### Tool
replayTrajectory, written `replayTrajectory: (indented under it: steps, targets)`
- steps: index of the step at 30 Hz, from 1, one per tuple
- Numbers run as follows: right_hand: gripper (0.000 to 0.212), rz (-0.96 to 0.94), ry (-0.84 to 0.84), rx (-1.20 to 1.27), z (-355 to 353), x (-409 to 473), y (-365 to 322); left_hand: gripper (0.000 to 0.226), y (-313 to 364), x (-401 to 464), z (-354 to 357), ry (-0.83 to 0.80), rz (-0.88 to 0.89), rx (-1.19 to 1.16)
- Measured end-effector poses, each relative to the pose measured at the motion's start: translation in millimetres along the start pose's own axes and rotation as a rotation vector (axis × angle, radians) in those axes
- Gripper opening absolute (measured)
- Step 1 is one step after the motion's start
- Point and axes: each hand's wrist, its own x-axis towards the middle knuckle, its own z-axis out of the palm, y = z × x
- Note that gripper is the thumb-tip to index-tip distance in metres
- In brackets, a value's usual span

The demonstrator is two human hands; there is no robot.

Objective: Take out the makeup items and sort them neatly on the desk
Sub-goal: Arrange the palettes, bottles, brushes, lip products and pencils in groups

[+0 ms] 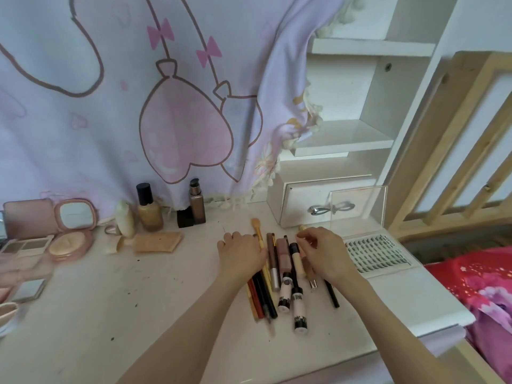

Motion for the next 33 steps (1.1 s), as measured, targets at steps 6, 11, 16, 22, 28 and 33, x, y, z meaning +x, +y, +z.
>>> replayTrajectory:
  steps: [6,11,16,22,28,33]
  targets:
    - [0.017,0.001,0.019,0.017,-1.0,6.5,7.6,0.041,12.0,14.1,-8.9,-0.124,-0.042,0.047]
    - [0.019,0.008,-0.019,0.023,1.9,13.8,4.2,0.044,18.1,18.5,-7.5,-0.072,-0.025,0.064]
    - [0.020,0.016,-0.047,0.041,6.1,23.0,-0.3,0.031,16.3,21.7,-11.1,-0.075,-0.025,-0.024]
    - [0.023,0.008,-0.114,-0.133,22.0,46.9,-22.5,0.031,-6.5,29.5,-33.9,-0.161,-0.199,-0.801]
    - [0.029,0.101,-0.221,-0.447,42.2,65.1,-34.5,0.024,-54.2,19.6,-45.7,-0.308,-0.304,-1.416]
    - [0.025,0.129,-0.277,-0.484,50.1,68.5,-36.7,0.028,-78.4,1.5,-50.3,-0.369,-0.326,-1.555]
